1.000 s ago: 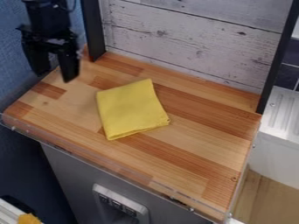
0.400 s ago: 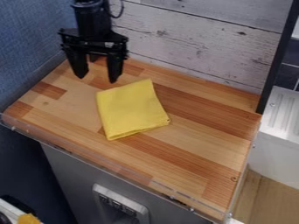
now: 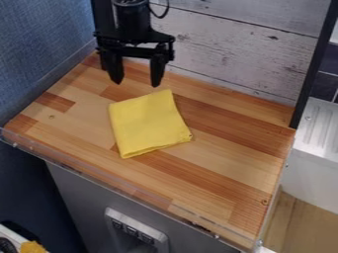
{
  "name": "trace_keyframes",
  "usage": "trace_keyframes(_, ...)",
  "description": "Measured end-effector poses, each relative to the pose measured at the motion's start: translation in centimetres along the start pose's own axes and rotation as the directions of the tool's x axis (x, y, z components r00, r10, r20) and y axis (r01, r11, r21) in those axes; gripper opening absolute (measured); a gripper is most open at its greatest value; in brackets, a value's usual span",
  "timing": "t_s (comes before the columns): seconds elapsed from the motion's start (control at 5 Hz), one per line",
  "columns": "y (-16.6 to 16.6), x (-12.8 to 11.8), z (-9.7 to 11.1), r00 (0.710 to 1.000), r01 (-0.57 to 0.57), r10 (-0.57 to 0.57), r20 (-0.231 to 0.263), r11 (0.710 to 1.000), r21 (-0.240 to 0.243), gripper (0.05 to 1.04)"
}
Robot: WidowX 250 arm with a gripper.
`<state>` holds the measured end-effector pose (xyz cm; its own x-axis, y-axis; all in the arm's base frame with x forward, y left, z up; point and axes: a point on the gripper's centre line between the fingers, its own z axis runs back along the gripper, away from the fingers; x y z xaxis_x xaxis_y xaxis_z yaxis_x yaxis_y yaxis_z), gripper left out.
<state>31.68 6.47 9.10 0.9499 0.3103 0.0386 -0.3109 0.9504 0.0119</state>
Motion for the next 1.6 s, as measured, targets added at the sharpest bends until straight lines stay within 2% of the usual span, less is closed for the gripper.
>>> trace_keyframes(0.2,-1.0,0.7,0.0,0.999,-0.046,0.046,-0.013,0.999,0.003,0.944)
trace_keyframes(0.6,-1.9,0.8,-1.4,0.995,-0.096,0.096,-0.040,0.995,0.002,0.371)
trace_keyframes(0.8,-2.1,0.9,-2.2,0.993,-0.108,0.108,-0.041,0.994,-0.006,0.160)
trace_keyframes(1.0,-1.9,0.2,-3.2,0.993,-0.103,0.103,-0.050,0.995,-0.004,0.067)
trace_keyframes(1.6,-1.3,-0.7,-4.9,0.994,-0.102,0.102,-0.041,0.995,-0.009,0.063)
